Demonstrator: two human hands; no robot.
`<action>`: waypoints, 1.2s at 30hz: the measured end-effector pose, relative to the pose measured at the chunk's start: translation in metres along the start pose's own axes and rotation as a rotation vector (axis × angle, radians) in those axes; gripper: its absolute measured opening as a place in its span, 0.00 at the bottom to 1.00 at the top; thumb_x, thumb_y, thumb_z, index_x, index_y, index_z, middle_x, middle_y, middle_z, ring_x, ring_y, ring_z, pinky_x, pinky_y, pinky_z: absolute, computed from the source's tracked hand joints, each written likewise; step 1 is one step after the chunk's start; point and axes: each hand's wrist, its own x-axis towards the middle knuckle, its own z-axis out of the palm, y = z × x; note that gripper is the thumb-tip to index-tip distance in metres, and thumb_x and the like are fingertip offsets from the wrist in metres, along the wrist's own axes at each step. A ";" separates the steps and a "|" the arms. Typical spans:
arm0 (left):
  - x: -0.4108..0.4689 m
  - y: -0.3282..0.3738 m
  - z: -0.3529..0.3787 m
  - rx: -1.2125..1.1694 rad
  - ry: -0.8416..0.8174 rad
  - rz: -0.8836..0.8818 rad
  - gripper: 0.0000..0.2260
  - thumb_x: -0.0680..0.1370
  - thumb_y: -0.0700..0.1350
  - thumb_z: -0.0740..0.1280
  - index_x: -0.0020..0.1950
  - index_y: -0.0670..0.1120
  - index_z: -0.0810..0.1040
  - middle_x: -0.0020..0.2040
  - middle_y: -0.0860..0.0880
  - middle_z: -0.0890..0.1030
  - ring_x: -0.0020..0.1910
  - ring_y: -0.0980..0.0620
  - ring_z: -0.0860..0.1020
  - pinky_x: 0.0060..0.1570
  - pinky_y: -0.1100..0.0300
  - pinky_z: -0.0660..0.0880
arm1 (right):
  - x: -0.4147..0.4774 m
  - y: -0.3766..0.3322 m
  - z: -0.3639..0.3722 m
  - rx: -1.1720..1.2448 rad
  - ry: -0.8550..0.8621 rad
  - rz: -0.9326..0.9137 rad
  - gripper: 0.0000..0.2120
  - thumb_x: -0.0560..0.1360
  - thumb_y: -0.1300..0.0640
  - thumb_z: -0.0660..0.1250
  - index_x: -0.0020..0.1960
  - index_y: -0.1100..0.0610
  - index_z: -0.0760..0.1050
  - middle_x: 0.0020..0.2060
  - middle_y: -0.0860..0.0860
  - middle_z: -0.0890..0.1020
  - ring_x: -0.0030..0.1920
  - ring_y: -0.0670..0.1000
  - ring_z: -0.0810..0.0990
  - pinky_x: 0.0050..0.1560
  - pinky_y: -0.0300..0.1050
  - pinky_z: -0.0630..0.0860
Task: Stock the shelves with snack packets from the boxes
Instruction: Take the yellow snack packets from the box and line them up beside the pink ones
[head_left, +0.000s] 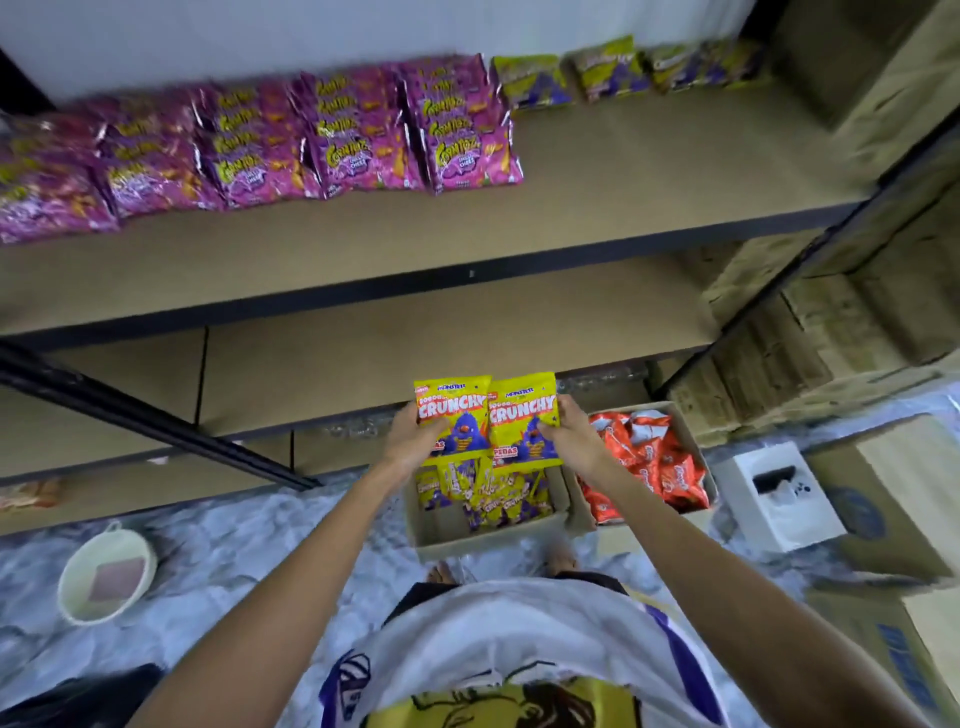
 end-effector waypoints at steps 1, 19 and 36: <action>0.001 0.006 -0.004 0.009 -0.012 0.014 0.08 0.79 0.41 0.69 0.56 0.52 0.80 0.53 0.53 0.84 0.54 0.53 0.82 0.62 0.49 0.76 | 0.001 -0.007 -0.002 0.042 0.014 -0.016 0.12 0.81 0.64 0.64 0.54 0.47 0.71 0.53 0.46 0.81 0.58 0.50 0.80 0.58 0.46 0.76; 0.032 0.169 -0.008 -0.087 0.061 0.384 0.11 0.80 0.43 0.69 0.61 0.52 0.76 0.57 0.54 0.82 0.54 0.57 0.82 0.54 0.56 0.78 | 0.041 -0.152 -0.083 0.387 0.224 -0.321 0.15 0.80 0.65 0.66 0.65 0.57 0.73 0.58 0.53 0.84 0.56 0.51 0.84 0.58 0.53 0.81; 0.127 0.331 0.094 -0.210 0.210 0.469 0.20 0.75 0.37 0.73 0.62 0.46 0.70 0.53 0.52 0.83 0.46 0.62 0.81 0.44 0.63 0.79 | 0.154 -0.212 -0.230 0.511 0.323 -0.373 0.10 0.79 0.67 0.66 0.54 0.53 0.74 0.49 0.48 0.84 0.47 0.48 0.85 0.44 0.41 0.81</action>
